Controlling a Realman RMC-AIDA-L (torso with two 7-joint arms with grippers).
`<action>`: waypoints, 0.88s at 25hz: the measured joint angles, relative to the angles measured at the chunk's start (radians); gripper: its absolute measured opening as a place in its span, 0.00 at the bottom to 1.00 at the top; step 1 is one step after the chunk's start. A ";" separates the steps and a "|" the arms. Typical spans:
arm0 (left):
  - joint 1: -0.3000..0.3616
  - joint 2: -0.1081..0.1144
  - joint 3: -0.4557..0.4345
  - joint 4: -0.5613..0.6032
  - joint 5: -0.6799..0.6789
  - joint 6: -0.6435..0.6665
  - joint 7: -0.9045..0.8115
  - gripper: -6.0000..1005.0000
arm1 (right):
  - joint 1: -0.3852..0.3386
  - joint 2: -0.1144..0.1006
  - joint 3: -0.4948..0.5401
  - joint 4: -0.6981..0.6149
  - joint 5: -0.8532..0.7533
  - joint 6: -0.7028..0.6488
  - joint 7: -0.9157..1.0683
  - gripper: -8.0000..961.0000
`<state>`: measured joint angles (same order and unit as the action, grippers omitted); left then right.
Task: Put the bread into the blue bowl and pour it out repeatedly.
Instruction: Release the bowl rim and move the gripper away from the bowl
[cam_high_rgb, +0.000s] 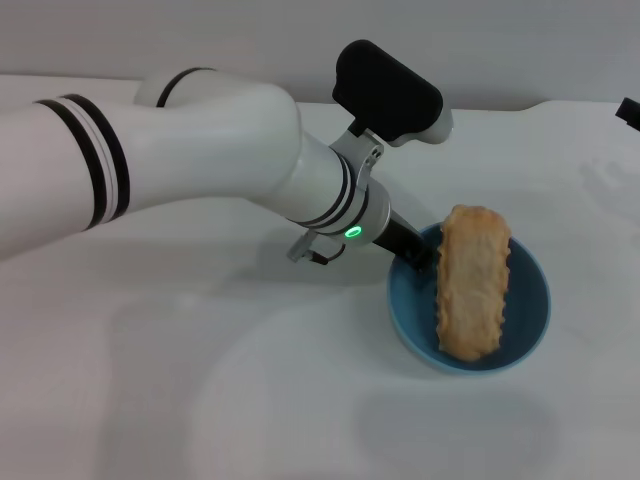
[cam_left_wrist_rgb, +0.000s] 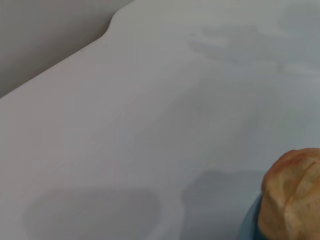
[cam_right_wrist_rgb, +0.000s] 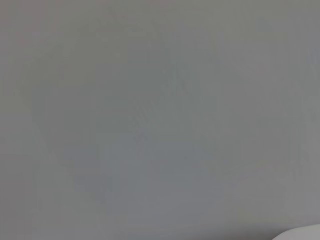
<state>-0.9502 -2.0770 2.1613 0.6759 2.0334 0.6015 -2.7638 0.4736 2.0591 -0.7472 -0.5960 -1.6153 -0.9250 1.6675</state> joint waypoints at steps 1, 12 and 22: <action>-0.002 0.000 0.010 0.000 0.002 -0.007 0.000 0.05 | 0.000 0.000 0.000 0.000 0.000 0.000 0.000 0.53; 0.006 0.004 0.001 0.011 -0.005 -0.035 -0.003 0.10 | 0.000 0.003 0.000 0.001 0.000 0.010 -0.001 0.53; 0.060 0.015 -0.145 0.075 0.079 -0.077 0.002 0.26 | 0.014 0.007 -0.016 0.008 -0.099 0.126 -0.035 0.53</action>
<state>-0.8903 -2.0615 2.0158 0.7512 2.1125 0.5245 -2.7614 0.4871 2.0659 -0.7635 -0.5880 -1.7139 -0.7986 1.6330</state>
